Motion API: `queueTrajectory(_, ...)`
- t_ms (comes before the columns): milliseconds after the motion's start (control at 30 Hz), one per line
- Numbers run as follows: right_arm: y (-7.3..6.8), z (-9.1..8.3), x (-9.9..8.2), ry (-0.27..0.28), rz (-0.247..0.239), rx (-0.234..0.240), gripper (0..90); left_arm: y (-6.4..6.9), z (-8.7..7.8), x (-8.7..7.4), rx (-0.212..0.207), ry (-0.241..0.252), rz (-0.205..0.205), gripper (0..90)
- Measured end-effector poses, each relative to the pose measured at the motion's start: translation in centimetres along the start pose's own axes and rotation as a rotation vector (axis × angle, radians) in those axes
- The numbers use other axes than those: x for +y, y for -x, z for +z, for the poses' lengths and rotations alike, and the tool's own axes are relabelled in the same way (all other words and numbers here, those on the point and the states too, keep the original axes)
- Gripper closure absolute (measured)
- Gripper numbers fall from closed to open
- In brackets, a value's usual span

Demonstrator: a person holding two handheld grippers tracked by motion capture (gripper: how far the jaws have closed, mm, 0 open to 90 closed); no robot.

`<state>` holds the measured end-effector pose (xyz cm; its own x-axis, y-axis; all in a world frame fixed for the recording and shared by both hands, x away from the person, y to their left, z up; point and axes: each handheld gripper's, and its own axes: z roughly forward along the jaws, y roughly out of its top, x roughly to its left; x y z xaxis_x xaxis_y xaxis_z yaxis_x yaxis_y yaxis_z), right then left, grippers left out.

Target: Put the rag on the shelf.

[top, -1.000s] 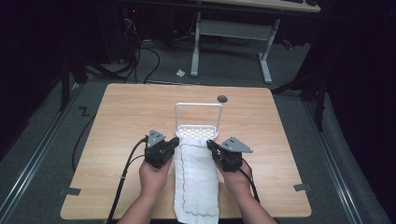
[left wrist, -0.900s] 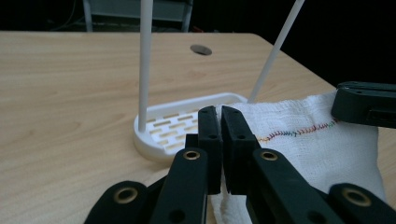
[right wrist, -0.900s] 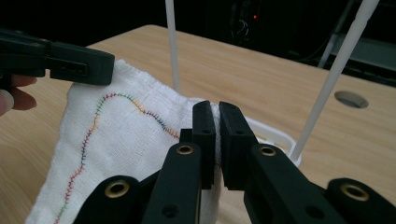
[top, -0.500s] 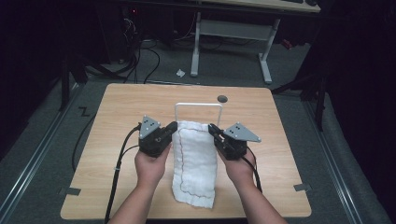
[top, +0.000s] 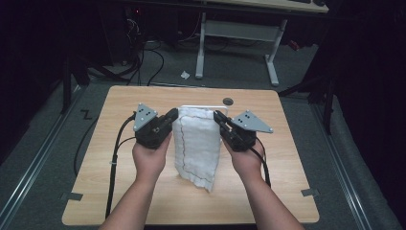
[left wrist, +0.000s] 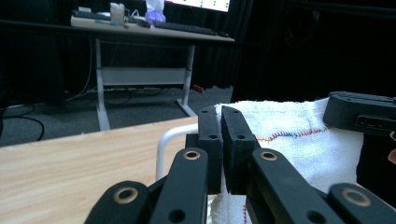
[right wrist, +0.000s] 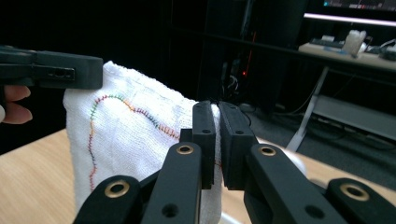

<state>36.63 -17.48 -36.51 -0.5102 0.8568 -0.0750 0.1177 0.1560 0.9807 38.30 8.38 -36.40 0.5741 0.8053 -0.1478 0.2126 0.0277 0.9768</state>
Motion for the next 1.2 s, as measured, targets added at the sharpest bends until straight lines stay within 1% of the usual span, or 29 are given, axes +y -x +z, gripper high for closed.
queueTrajectory(167, 0.2, 0.0, 1.2, 0.02, -0.005, 0.0, 86.3, 0.1, 0.1, 1.1, -0.005, 0.014, 0.008, 87.5)
queueTrajectory(367, 0.7, -0.2, 1.8, 0.035, 0.014, -0.006, 86.3, 0.5, 0.1, 2.2, -0.015, 0.026, 0.027, 87.6)
queueTrajectory(567, 1.2, -0.2, 2.8, 0.05, 0.015, -0.009, 86.3, 0.6, 0.4, 3.5, -0.011, 0.039, 0.039, 87.6)
queueTrajectory(900, 2.2, 0.9, 4.9, 0.072, 0.015, -0.016, 86.4, 0.2, 1.2, 5.7, -0.001, 0.057, 0.054, 87.7)
queueTrajectory(1067, 2.3, 1.4, 5.9, 0.086, 0.022, -0.008, 86.4, -0.1, 1.1, 6.1, 0.01, 0.06, 0.051, 87.7)
queueTrajectory(1200, 1.6, 2.1, 6.4, 0.083, 0.023, 0.014, 86.4, -0.9, 0.3, 5.7, 0.029, 0.061, 0.043, 87.7)
